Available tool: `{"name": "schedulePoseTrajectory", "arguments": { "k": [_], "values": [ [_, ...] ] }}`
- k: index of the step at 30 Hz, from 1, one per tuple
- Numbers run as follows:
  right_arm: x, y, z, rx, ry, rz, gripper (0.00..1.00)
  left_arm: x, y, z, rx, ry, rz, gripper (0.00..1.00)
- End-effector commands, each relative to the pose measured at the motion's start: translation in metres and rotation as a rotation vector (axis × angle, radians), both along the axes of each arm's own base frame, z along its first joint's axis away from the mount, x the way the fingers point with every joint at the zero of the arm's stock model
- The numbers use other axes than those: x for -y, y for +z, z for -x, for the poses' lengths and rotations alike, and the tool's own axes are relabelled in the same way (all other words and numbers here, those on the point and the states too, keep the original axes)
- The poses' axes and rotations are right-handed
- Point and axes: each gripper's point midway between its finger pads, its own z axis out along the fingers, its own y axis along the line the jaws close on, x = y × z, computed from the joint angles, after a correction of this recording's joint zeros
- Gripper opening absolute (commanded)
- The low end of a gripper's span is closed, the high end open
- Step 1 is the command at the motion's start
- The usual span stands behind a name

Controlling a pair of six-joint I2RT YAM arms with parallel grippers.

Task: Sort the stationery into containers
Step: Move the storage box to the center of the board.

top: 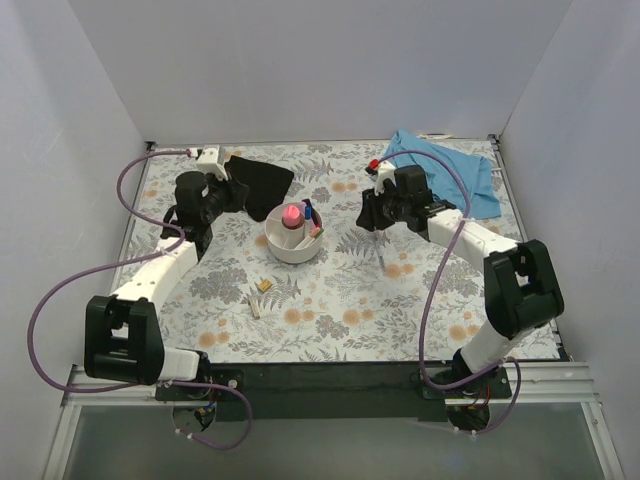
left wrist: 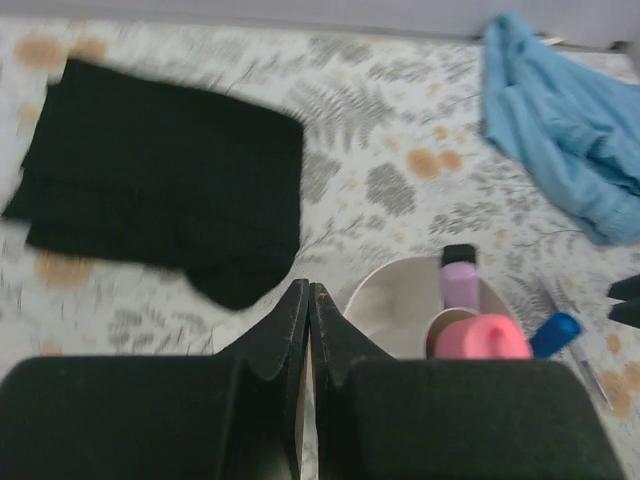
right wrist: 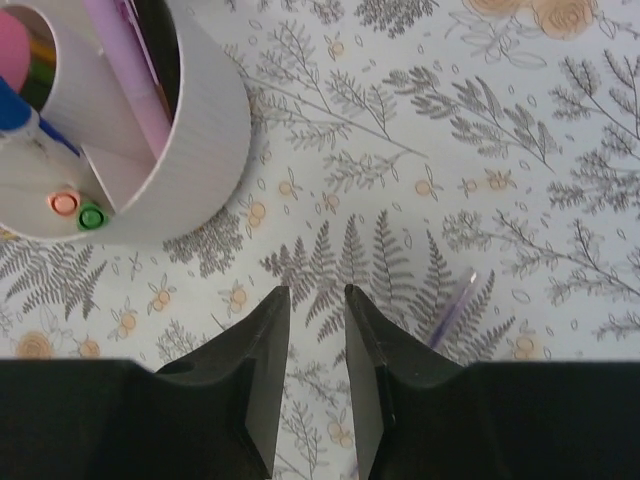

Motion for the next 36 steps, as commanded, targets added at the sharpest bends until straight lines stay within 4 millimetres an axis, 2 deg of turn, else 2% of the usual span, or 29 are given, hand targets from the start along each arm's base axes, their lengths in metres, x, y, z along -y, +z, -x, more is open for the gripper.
{"name": "schedulePoseTrajectory", "arguments": {
  "k": [1, 2, 3, 5, 6, 9, 15, 20, 24, 25, 28, 32, 36],
  "values": [
    [-0.031, 0.016, -0.023, 0.024, 0.074, -0.047, 0.35, -0.046, -0.087, 0.017, -0.326, 0.351, 0.044, 0.0],
    [-0.037, 0.014, -0.023, 0.005, 0.09, -0.058, 0.34, -0.043, -0.103, 0.024, -0.386, 0.345, 0.05, 0.0],
    [-0.039, 0.001, -0.024, -0.039, 0.09, -0.049, 0.29, -0.032, -0.111, 0.03, -0.434, 0.298, 0.086, 0.0],
    [-0.048, 0.0, -0.028, -0.071, 0.089, -0.068, 0.22, -0.025, -0.133, 0.042, -0.536, 0.302, 0.135, 0.0],
    [-0.049, -0.01, -0.027, -0.103, 0.086, -0.06, 0.12, -0.02, -0.136, 0.045, -0.55, 0.286, 0.145, 0.0],
    [-0.061, -0.019, -0.027, -0.13, 0.095, -0.062, 0.01, -0.015, -0.146, 0.047, -0.58, 0.276, 0.153, 0.0],
    [-0.092, -0.027, -0.017, -0.166, 0.156, -0.076, 0.01, -0.002, -0.164, 0.046, -0.63, 0.232, 0.17, 0.0],
    [-0.111, -0.023, -0.017, -0.149, 0.183, -0.095, 0.01, 0.007, -0.167, 0.036, -0.636, 0.207, 0.177, 0.0],
    [-0.115, -0.025, -0.019, -0.151, 0.185, -0.102, 0.01, 0.022, -0.163, 0.027, -0.63, 0.158, 0.177, 0.0],
    [-0.113, -0.028, -0.019, -0.155, 0.181, -0.097, 0.01, 0.026, -0.154, 0.017, -0.594, 0.144, 0.186, 0.0],
    [-0.109, -0.032, -0.017, -0.154, 0.173, -0.081, 0.01, 0.039, -0.15, 0.009, -0.577, 0.106, 0.179, 0.0],
    [-0.101, -0.036, -0.011, -0.147, 0.165, -0.056, 0.01, 0.059, -0.15, 0.005, -0.578, 0.057, 0.17, 0.0],
    [-0.09, -0.04, -0.008, -0.143, 0.148, -0.037, 0.01, 0.089, -0.147, 0.008, -0.565, -0.006, 0.15, 0.0]
  ]
}}
